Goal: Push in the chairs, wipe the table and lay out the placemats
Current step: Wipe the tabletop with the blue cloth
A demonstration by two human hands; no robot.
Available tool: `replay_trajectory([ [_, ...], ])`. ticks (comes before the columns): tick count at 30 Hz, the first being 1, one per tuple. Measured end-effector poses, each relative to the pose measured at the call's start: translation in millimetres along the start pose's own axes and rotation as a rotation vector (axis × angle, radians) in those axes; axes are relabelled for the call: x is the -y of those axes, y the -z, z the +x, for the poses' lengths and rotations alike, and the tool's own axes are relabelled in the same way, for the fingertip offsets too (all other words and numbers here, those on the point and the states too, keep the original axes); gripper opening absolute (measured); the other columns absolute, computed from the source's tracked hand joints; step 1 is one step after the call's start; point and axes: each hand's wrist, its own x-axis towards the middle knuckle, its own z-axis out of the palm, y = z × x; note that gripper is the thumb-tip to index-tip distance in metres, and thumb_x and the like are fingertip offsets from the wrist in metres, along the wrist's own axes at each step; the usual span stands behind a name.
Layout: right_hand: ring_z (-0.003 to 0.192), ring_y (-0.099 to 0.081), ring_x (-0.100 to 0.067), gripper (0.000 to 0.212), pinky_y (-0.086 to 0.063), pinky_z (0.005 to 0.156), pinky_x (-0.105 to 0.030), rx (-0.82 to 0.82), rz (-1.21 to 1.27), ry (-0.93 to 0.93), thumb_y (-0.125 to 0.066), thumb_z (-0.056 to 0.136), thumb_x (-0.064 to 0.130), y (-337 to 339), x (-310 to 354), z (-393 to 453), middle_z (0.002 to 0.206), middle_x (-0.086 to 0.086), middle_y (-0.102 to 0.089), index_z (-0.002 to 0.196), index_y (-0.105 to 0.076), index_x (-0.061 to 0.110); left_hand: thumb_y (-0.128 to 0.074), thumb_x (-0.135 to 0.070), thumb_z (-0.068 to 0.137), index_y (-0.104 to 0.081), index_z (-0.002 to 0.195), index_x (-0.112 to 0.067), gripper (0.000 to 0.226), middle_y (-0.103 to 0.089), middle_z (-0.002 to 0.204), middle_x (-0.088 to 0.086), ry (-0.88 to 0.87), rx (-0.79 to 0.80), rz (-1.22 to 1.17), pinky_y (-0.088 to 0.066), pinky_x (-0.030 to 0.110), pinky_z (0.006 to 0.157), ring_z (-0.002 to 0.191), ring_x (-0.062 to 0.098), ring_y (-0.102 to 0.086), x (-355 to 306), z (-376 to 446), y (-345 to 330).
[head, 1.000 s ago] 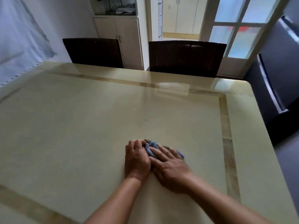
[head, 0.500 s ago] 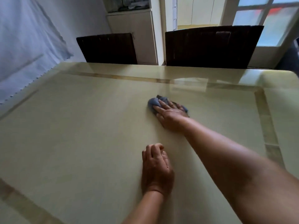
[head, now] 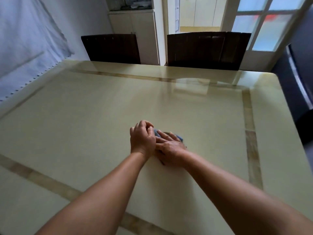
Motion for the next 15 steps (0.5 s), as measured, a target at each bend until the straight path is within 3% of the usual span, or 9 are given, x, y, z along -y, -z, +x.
replay_trajectory([
  [3,0.148,0.002,-0.016,0.062,0.005,0.120,-0.038,0.018,0.000,0.010,-0.007,0.084,0.055,-18,28,-25,0.158,0.020,-0.011,0.141,-0.030,0.050,-0.042,-0.011,0.091,-0.061,0.099,-0.008,0.021,-0.061,0.113,0.015,0.066,0.123,0.067,-0.032,0.032,0.095,0.112,0.032,-0.042,9,-13,4],
  [6,0.148,0.004,-0.015,0.047,0.013,0.115,-0.032,0.019,-0.003,-0.050,-0.024,0.099,0.045,-32,56,-58,0.159,0.012,-0.014,0.145,-0.029,0.041,-0.043,-0.015,0.091,-0.061,0.104,-0.011,0.023,-0.060,0.118,0.014,0.085,0.233,0.123,-0.031,0.031,0.098,0.116,0.030,-0.043,9,-51,8],
  [8,0.148,0.005,-0.014,0.050,0.015,0.114,-0.029,0.034,-0.008,-0.111,-0.032,0.100,0.040,-36,68,-78,0.159,0.007,-0.016,0.148,-0.024,0.033,-0.042,-0.017,0.092,-0.060,0.108,-0.011,0.025,-0.058,0.120,0.012,0.062,0.290,0.158,-0.031,0.031,0.098,0.117,0.028,-0.043,6,-76,8],
  [12,0.147,0.008,-0.011,0.062,0.013,0.115,-0.028,0.023,0.009,-0.294,-0.043,0.095,0.036,-35,63,-127,0.160,0.008,-0.005,0.151,-0.018,0.027,-0.039,-0.023,0.088,-0.062,0.103,-0.011,0.030,-0.061,0.116,0.010,-0.083,0.400,0.138,-0.034,0.032,0.097,0.113,0.028,-0.048,-2,-122,3],
  [15,0.147,0.008,-0.012,0.055,0.008,0.117,-0.033,-0.067,0.074,-0.493,-0.035,0.098,0.040,-29,34,-165,0.160,0.011,0.005,0.149,-0.015,0.037,-0.034,-0.029,0.077,-0.061,0.112,-0.015,0.046,-0.057,0.128,0.006,-0.224,0.505,0.071,-0.033,0.031,0.106,0.122,0.023,-0.048,-16,-150,-7],
])
